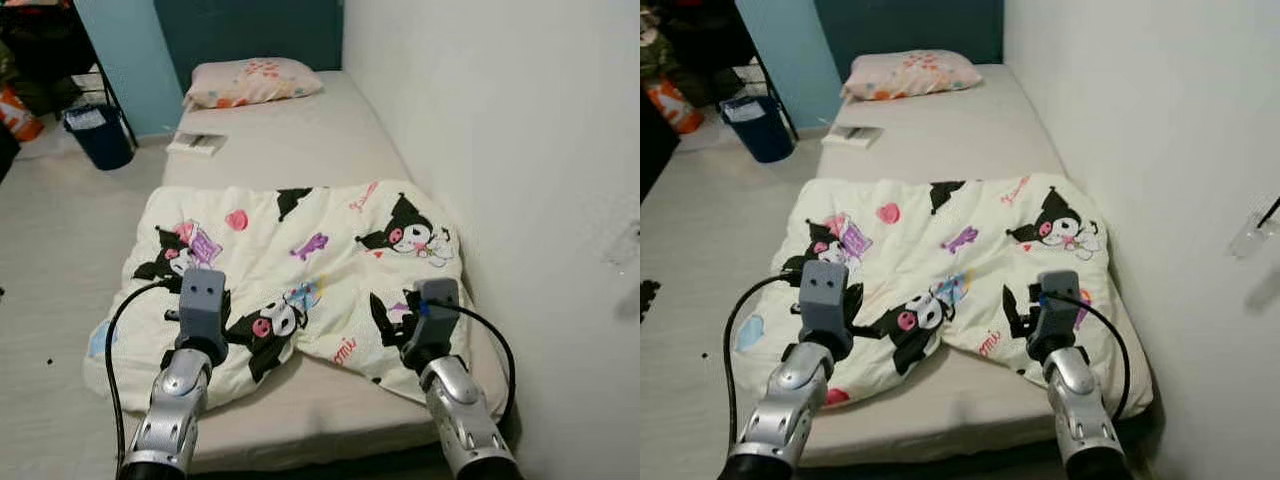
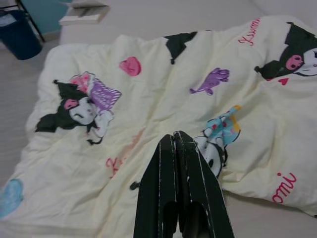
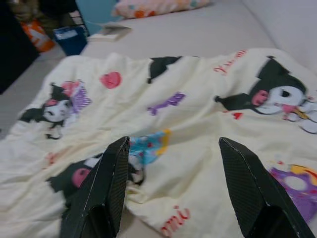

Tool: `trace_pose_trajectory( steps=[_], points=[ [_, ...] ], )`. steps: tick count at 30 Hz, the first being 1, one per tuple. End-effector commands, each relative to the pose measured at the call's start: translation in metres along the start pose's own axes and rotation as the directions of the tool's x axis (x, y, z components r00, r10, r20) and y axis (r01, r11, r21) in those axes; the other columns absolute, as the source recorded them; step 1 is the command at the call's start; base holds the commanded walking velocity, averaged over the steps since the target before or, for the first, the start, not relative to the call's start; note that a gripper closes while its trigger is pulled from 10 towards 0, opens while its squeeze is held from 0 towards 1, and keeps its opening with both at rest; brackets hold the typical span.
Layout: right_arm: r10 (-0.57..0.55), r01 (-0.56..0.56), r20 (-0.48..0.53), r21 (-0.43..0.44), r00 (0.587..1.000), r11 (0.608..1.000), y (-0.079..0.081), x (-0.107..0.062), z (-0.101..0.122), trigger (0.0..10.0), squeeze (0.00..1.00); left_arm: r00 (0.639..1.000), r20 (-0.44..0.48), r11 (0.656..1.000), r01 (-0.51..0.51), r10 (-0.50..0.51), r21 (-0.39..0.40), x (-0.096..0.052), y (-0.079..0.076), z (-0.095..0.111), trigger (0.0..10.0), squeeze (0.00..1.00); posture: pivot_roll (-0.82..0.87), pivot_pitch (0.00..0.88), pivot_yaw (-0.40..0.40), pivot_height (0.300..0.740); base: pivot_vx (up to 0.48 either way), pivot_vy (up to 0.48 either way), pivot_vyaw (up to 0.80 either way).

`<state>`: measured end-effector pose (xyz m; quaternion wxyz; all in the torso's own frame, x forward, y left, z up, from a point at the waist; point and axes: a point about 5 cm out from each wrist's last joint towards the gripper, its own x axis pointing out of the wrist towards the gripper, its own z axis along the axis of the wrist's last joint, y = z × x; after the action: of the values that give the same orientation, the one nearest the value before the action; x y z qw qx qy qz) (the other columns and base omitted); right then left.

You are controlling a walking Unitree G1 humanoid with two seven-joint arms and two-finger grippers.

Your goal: Clean up the room

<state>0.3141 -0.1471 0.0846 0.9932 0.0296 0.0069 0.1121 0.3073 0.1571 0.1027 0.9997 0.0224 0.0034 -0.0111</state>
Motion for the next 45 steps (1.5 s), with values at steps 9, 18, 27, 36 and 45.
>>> trace_pose_trajectory(
  steps=[9, 18, 27, 36, 45],
  points=[
    [0.033, -0.032, -0.028, 0.011, 0.999, 0.999, 0.006, 0.0, -0.007, 10.0, 0.0, 0.995, -0.081, 0.996, -0.057, 0.063, 0.067, -0.008, 0.009, -0.016, 10.0, 0.0, -0.07, 0.118, 0.051, 0.705, 0.0, 0.0, 0.0],
    [0.031, -0.027, -0.053, 0.076, 0.998, 0.997, 0.009, 0.0, -0.01, 10.0, 0.0, 0.992, -0.109, 0.993, -0.047, 0.058, 0.107, -0.009, 0.01, -0.022, 10.0, 0.0, -0.07, 0.117, 0.056, 0.697, 0.0, 0.0, 0.0],
    [0.032, -0.027, -0.048, 0.096, 0.998, 0.995, 0.008, 0.001, -0.009, 10.0, 0.0, 0.99, -0.116, 0.989, -0.057, 0.074, 0.138, -0.005, 0.012, -0.019, 10.0, 0.0, -0.07, 0.127, 0.07, 0.657, 0.0, 0.0, 0.0],
    [0.034, -0.029, -0.054, 0.101, 0.998, 0.994, 0.008, 0.0, -0.01, 10.0, 0.0, 0.989, -0.12, 0.986, -0.071, 0.09, 0.152, -0.006, 0.014, -0.019, 10.0, 0.0, -0.06, 0.136, 0.072, 0.622, 0.0, 0.0, 0.0],
    [0.045, -0.04, -0.051, 0.092, 0.998, 0.995, 0.009, 0.002, -0.009, 10.0, 0.0, 0.986, -0.125, 0.984, -0.087, 0.107, 0.157, -0.009, 0.017, -0.019, 10.0, 0.0, -0.05, 0.148, 0.07, 0.622, 0.0, 0.0, 0.0]
  ],
)
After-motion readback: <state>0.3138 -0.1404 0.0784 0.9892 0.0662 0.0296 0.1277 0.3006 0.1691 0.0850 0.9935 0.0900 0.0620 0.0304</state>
